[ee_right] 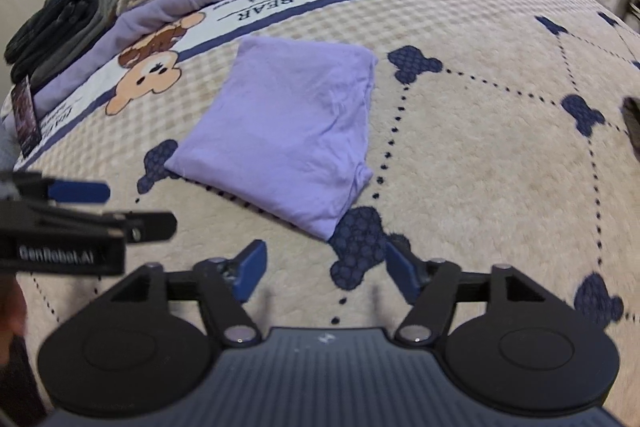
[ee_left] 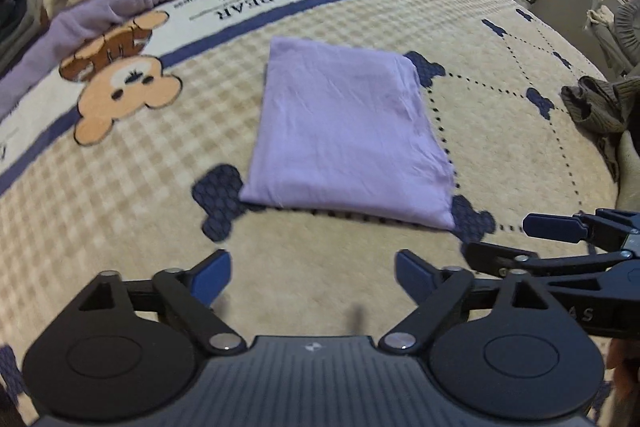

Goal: Fold clothes

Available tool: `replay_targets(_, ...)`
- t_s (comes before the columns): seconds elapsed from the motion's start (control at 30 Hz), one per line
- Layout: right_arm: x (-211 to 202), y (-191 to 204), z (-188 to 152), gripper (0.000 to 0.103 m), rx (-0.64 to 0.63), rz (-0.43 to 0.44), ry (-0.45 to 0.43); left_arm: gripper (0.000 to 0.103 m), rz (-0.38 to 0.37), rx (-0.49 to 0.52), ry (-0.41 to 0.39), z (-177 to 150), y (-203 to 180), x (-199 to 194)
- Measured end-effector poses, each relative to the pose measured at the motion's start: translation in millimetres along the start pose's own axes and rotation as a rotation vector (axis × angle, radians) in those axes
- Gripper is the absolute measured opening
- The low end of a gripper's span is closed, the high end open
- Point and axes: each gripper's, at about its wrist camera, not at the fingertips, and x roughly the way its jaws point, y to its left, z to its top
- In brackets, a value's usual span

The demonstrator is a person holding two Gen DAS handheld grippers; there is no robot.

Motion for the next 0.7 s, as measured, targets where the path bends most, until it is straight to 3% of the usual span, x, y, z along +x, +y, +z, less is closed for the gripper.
replay_targets(0.2,-8,-1,-3,0.079,0.003,-0.070,0.002,0.102,0.028,-0.001,0.023,1,-10,-4)
replay_targets(0.7,-9,-19,-4,0.082,0.069,-0.067,-0.005,0.102,0.062,0.019,0.020,7,-19,-7)
